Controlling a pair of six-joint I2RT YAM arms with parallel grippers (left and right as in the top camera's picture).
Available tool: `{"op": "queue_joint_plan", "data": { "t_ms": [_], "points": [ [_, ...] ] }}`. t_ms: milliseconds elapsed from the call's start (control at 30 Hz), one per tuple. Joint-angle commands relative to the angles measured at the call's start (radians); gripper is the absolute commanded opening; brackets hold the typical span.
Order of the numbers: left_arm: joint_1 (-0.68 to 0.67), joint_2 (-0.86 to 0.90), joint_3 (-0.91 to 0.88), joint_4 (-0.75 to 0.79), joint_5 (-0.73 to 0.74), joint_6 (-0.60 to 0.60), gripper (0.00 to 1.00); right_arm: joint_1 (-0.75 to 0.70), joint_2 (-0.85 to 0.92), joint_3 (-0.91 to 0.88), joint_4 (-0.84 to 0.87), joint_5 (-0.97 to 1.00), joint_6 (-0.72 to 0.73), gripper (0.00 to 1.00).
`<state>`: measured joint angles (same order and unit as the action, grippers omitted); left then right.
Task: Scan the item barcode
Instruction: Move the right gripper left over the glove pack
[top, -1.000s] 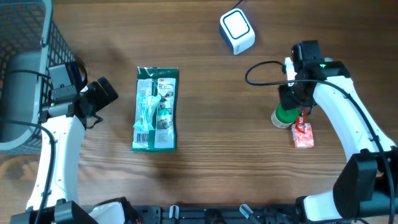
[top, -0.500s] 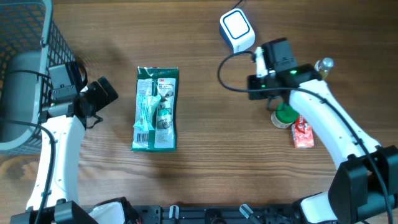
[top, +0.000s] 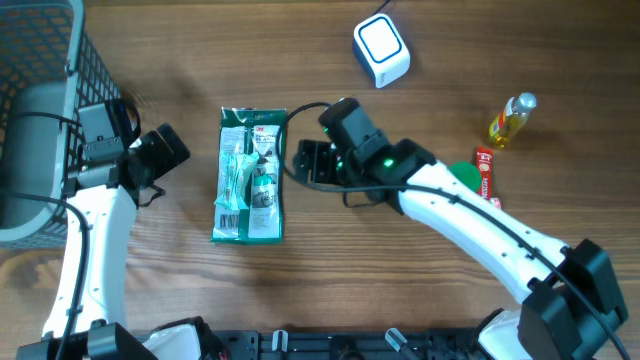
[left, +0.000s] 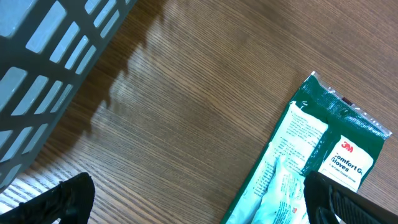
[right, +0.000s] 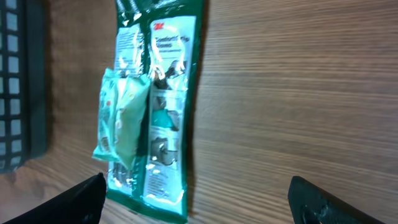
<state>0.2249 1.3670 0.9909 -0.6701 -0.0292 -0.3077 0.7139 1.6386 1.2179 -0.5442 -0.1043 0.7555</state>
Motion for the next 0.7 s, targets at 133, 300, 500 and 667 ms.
{"op": "queue_joint_plan", "data": {
  "t_ms": [133, 300, 500, 667],
  "points": [
    [0.004, 0.008, 0.01, 0.004, -0.007, 0.017, 1.0, 0.039, 0.034, -0.002, 0.009, 0.07, 0.031, 0.9],
    [0.005, 0.008, 0.01, 0.088, -0.077, 0.016, 1.0, 0.039, 0.122, -0.003, 0.005, 0.066, 0.031, 0.86],
    [0.005, 0.008, 0.01, 0.114, 0.12, 0.008, 1.0, 0.039, 0.158, -0.003, 0.031, 0.066, 0.005, 0.82],
    [-0.014, 0.009, 0.001, 0.023, 0.283, 0.01, 0.84, 0.033, 0.158, -0.003, 0.037, 0.058, -0.019, 0.79]
  ]
}}
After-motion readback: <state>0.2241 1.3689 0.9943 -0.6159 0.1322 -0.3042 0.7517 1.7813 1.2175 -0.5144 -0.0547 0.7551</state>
